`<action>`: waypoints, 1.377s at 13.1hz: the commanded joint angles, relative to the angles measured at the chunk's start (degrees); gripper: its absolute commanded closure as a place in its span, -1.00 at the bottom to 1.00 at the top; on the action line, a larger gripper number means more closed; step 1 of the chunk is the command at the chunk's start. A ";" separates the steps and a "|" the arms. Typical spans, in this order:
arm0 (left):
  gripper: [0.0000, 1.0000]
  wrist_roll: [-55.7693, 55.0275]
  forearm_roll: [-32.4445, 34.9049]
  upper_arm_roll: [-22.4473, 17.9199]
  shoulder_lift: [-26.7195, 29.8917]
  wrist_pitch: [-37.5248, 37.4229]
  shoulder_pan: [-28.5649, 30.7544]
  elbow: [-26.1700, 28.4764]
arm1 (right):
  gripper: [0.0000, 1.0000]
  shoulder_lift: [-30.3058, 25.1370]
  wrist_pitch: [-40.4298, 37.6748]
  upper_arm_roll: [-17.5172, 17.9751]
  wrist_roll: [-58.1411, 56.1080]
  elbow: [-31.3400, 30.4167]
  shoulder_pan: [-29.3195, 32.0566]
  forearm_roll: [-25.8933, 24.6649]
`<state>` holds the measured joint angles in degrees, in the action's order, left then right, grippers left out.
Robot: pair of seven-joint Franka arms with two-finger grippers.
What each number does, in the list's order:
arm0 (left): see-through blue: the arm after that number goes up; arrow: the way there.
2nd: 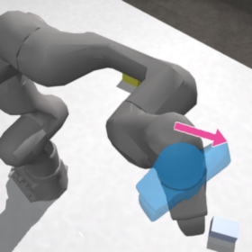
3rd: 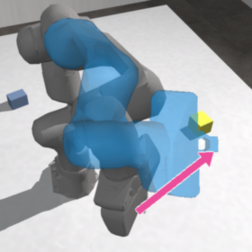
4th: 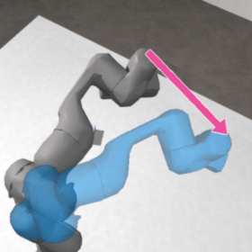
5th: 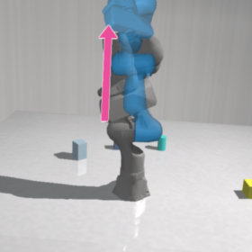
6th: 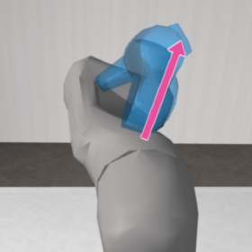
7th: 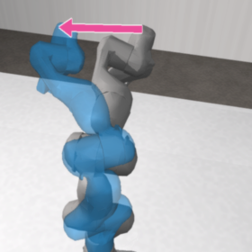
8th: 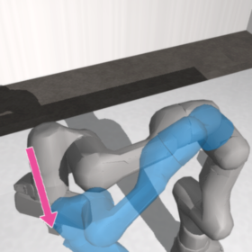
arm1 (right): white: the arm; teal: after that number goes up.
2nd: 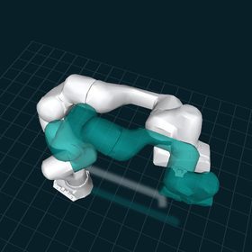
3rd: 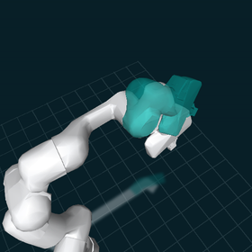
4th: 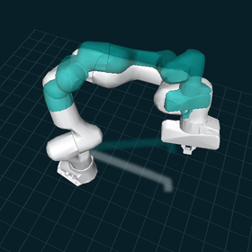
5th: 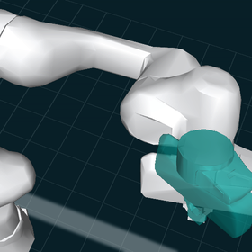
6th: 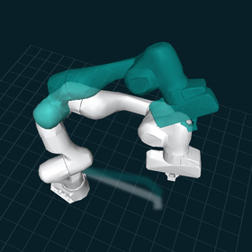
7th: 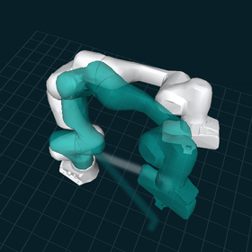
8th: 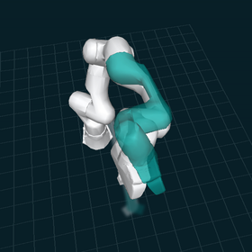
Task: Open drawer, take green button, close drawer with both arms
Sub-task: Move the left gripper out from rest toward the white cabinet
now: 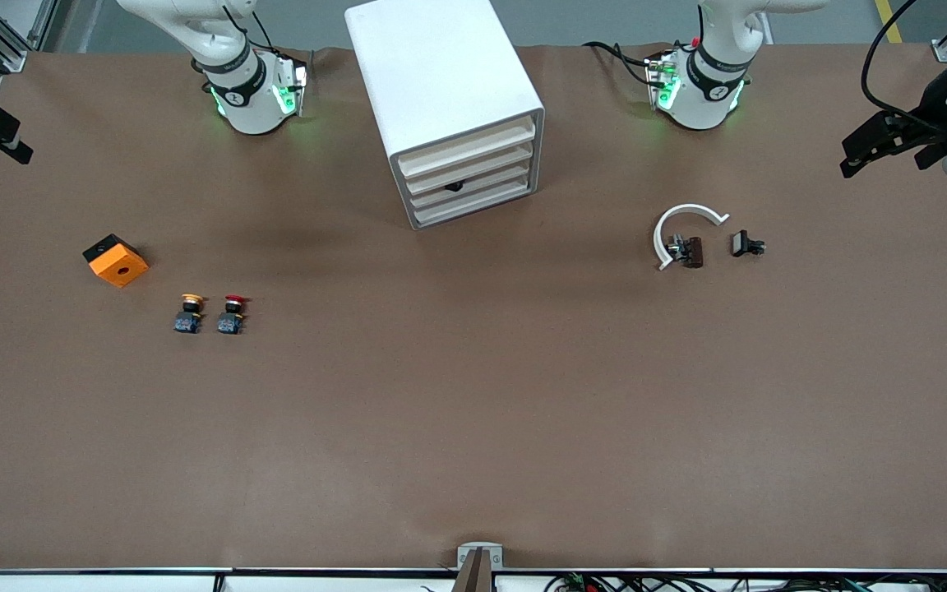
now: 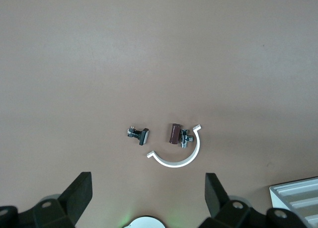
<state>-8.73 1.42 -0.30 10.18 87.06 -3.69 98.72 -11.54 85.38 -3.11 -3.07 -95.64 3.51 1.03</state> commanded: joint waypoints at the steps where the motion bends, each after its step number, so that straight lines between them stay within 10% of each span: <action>1: -1.00 0.55 -0.80 0.04 -0.78 -1.54 0.17 -1.69 | -1.00 -1.30 0.31 0.56 -0.18 -1.22 0.53 -0.94; 18: -1.00 -7.44 -9.31 0.04 -20.10 -1.19 -0.36 -13.03 | -1.00 -1.21 -0.13 0.56 -0.10 -1.22 0.62 -0.86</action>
<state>-14.24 -5.34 -0.24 -6.34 86.94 -3.91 88.45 -11.53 85.29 -3.08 -3.07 -95.79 3.51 0.77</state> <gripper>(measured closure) 0.000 0.000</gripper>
